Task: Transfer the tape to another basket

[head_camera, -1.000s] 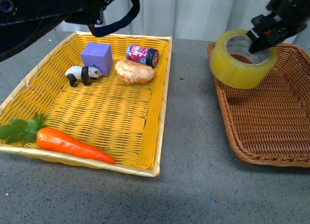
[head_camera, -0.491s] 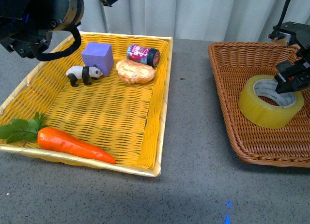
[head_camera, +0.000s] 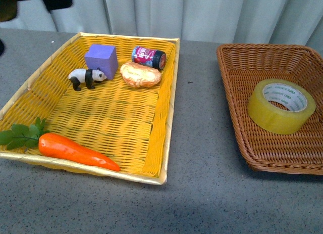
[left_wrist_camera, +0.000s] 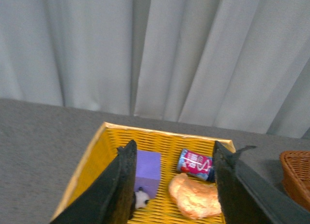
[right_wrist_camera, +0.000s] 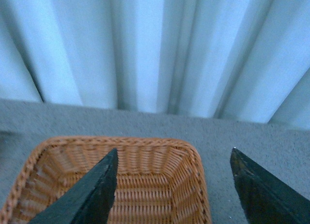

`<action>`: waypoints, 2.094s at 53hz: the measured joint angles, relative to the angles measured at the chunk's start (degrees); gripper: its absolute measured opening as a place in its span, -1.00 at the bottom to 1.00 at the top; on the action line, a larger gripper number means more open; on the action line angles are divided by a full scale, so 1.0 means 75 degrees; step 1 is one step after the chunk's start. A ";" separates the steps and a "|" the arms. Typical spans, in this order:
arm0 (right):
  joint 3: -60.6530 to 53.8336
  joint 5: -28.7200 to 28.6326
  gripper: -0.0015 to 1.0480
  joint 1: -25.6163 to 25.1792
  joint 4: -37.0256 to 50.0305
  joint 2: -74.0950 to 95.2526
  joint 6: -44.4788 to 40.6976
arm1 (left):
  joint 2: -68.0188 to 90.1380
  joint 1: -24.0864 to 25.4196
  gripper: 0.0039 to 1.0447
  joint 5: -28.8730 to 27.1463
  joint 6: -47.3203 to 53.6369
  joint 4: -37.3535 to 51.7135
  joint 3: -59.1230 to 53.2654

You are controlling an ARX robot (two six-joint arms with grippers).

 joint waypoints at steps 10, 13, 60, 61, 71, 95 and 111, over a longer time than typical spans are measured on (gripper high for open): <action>-0.2410 0.0181 -0.63 0.0224 0.2107 -0.1722 0.0376 | -0.1116 0.0539 -0.94 0.0530 0.0568 0.0498 -0.1804; -0.2993 0.0221 -0.90 0.0262 0.2145 -0.2081 0.0382 | -0.1632 0.0670 -0.93 0.0653 0.0612 0.0423 -0.2130; -0.6027 0.0603 -0.98 0.0670 0.0344 -0.6898 0.0428 | -0.6959 0.1684 -0.93 0.1664 0.0691 -0.3057 -0.3963; -0.6053 0.0603 -0.98 0.0670 0.0251 -0.7018 0.0428 | -0.7076 0.1684 -0.93 0.1664 0.0691 -0.3156 -0.3963; -0.6222 0.0603 -0.98 0.0670 -0.0641 -0.8093 0.0431 | -0.8032 0.1684 -0.93 0.1664 0.0691 -0.4004 -0.3969; -0.6318 0.0597 -0.98 0.0670 -0.2646 -1.0314 0.0431 | -0.9818 0.1684 -0.93 0.1664 0.0691 -0.5694 -0.3972; -0.6318 0.0597 -0.98 0.0670 -0.3666 -1.1377 0.0431 | -1.0637 0.1684 -0.93 0.1667 0.0691 -0.6502 -0.3972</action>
